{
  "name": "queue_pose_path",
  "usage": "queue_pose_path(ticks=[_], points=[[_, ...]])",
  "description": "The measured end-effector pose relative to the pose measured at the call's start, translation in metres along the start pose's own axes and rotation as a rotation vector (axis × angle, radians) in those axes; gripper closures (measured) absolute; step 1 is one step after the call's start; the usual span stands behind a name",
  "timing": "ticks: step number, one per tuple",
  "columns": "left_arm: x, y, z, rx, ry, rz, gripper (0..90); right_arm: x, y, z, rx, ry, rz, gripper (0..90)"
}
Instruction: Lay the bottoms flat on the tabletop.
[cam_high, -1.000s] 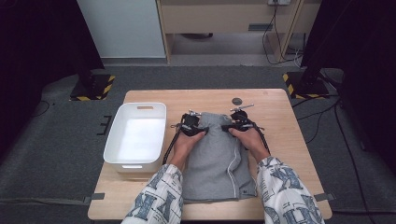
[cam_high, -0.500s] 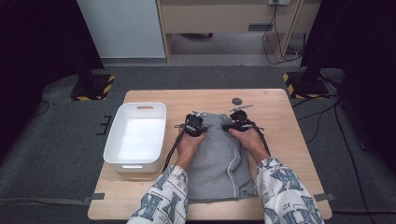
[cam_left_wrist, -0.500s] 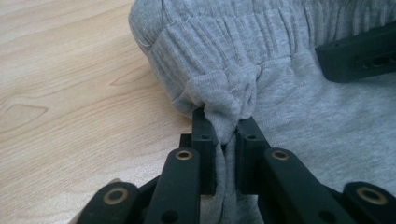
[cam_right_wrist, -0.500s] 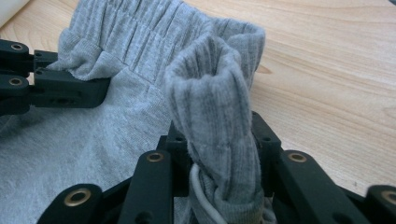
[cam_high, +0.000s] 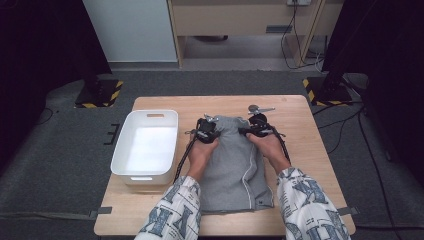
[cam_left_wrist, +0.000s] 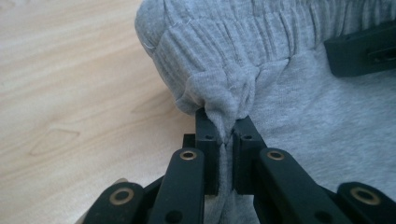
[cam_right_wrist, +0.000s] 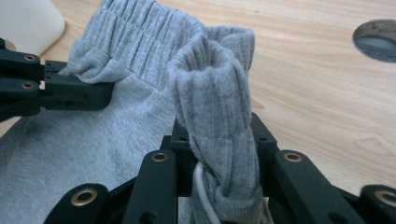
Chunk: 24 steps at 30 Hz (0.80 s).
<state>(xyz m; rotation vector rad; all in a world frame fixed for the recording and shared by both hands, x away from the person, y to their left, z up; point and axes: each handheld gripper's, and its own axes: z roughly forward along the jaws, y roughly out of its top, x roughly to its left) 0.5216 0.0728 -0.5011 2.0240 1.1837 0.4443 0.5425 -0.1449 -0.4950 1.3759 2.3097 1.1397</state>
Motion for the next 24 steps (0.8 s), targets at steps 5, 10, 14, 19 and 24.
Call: queue_pose_path(ticks=[5,10,14,19,24], points=[[-0.003,0.010,-0.007,-0.026,0.005,0.015,84.2,-0.002,0.002,-0.006,-0.026,-0.002,0.003,71.0],[-0.006,0.019,-0.014,-0.049,0.014,0.029,84.3,-0.002,0.011,-0.018,-0.051,-0.002,-0.005,71.3],[-0.008,0.028,-0.020,-0.068,0.013,0.034,84.3,-0.002,0.019,-0.027,-0.071,-0.006,-0.013,71.4],[-0.009,0.036,-0.026,-0.078,0.010,0.043,84.3,-0.002,0.026,-0.034,-0.076,-0.016,-0.023,71.5],[-0.010,0.044,-0.032,-0.100,0.007,0.041,84.3,-0.002,0.034,-0.041,-0.090,-0.024,-0.028,71.6]])
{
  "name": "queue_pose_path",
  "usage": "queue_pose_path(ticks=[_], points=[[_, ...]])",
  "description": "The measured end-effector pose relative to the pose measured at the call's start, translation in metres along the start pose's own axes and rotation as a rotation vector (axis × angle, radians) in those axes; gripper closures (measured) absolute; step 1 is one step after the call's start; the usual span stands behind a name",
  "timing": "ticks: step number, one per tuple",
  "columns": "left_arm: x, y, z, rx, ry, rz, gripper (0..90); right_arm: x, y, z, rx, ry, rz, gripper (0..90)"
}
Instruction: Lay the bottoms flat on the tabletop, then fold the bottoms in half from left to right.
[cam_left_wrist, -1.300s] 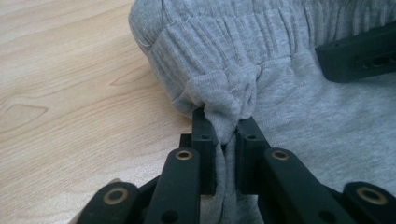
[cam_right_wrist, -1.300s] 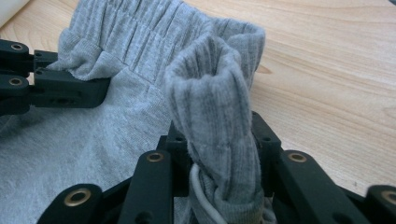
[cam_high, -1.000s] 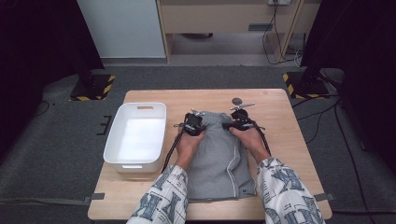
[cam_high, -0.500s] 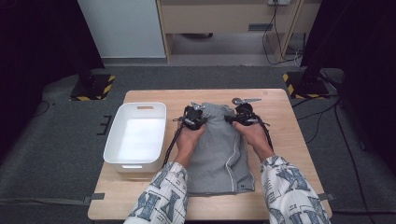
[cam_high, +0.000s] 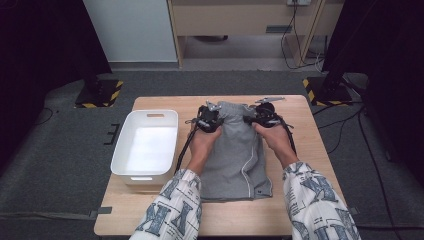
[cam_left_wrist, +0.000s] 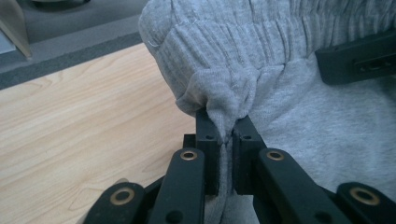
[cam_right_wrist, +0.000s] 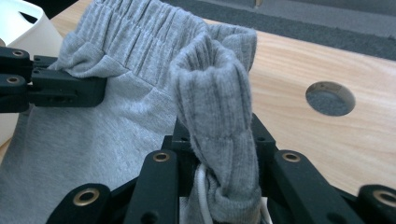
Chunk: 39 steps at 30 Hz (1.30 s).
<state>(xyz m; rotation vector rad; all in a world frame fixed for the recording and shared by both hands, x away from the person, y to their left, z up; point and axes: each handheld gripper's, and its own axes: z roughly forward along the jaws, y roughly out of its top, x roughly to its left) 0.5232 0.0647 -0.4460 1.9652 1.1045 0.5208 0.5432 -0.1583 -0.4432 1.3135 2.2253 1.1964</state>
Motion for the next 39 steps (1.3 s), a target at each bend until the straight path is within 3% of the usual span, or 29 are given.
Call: queue_pose_path(ticks=[15,24,39], points=[[0.003,0.011,-0.005,-0.012,0.000,0.014,84.3,0.000,0.010,-0.005,-0.027,0.002,-0.011,71.6],[0.001,0.021,-0.003,-0.015,0.004,0.039,84.3,-0.006,0.011,-0.006,-0.051,0.000,0.016,71.6],[-0.006,0.016,-0.016,-0.022,0.010,0.055,84.2,0.001,0.012,-0.016,-0.056,0.001,-0.004,71.6]])
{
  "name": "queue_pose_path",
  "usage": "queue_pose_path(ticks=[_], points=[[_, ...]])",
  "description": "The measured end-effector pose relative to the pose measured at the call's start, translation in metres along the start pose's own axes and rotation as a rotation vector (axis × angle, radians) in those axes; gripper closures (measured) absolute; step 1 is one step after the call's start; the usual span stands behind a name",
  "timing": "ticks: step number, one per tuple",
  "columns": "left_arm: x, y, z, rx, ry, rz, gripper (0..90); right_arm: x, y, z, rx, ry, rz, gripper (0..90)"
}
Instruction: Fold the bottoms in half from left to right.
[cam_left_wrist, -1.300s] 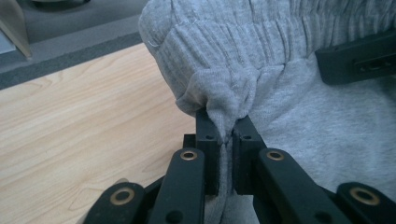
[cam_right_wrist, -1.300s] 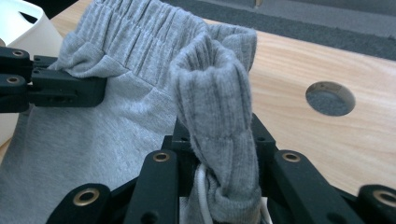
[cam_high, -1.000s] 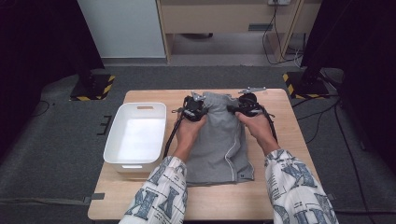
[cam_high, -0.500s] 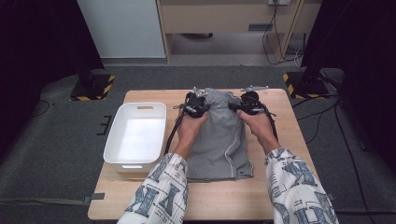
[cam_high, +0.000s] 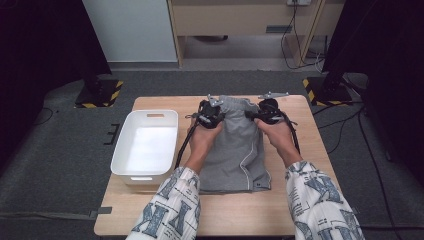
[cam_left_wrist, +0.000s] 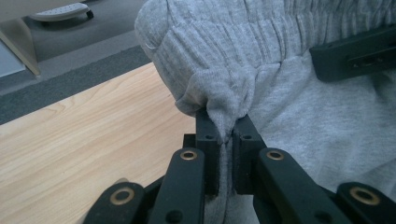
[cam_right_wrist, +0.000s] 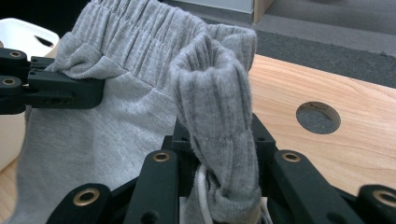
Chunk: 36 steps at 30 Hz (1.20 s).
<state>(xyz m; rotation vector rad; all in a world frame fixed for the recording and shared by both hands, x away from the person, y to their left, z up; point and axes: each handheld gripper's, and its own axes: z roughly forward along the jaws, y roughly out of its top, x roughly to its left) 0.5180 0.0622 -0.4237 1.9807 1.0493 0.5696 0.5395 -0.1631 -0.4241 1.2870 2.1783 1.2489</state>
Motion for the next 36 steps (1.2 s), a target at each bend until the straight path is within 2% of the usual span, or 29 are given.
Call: queue_pose_path(ticks=[2,11,25,36], points=[[0.000,-0.002,-0.002,-0.001,-0.002,-0.007,84.3,0.002,0.000,-0.002,-0.005,0.007,-0.005,71.6],[-0.007,-0.017,-0.017,-0.015,-0.002,0.008,84.2,0.016,-0.010,-0.013,-0.020,0.024,-0.021,71.6],[-0.021,-0.041,-0.057,-0.057,-0.031,0.033,84.1,0.044,-0.027,-0.043,-0.037,0.073,-0.071,71.7],[-0.034,-0.043,-0.076,-0.065,-0.051,0.050,83.9,0.055,-0.034,-0.068,-0.047,0.081,-0.094,71.7]])
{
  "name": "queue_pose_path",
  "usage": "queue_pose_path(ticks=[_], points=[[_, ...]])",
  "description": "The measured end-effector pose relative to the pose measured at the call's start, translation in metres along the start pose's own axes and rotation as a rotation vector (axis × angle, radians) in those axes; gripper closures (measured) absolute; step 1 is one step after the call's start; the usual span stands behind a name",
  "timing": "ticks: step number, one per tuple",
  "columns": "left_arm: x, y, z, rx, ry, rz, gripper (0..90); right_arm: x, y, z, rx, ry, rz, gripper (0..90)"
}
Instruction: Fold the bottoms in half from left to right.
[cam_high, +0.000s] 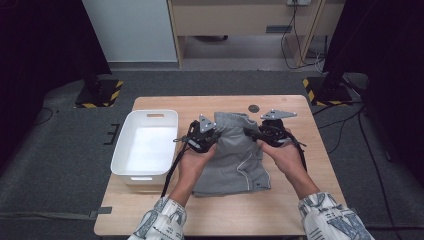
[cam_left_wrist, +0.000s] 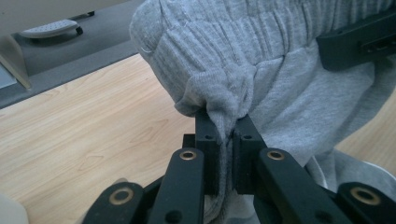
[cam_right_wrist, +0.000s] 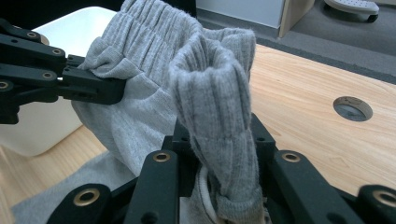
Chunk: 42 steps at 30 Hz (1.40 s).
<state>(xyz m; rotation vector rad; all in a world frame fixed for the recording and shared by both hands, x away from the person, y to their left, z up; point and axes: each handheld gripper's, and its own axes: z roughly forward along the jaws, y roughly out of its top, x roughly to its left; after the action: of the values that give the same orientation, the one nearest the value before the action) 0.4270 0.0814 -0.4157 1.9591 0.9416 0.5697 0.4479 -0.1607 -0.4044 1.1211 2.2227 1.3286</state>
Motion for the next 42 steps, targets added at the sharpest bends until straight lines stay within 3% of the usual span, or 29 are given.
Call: queue_pose_path(ticks=[11,25,42], points=[[-0.013,-0.015,-0.009,0.009,-0.020,0.014,83.7,0.008,-0.019,-0.011,0.010,0.023,-0.028,71.5],[-0.025,-0.045,-0.015,0.044,-0.040,0.037,83.4,0.020,-0.047,-0.011,0.036,0.057,-0.049,71.3],[-0.034,-0.091,-0.009,0.134,-0.079,0.015,82.5,0.028,-0.087,0.006,0.113,0.095,-0.046,70.9]])
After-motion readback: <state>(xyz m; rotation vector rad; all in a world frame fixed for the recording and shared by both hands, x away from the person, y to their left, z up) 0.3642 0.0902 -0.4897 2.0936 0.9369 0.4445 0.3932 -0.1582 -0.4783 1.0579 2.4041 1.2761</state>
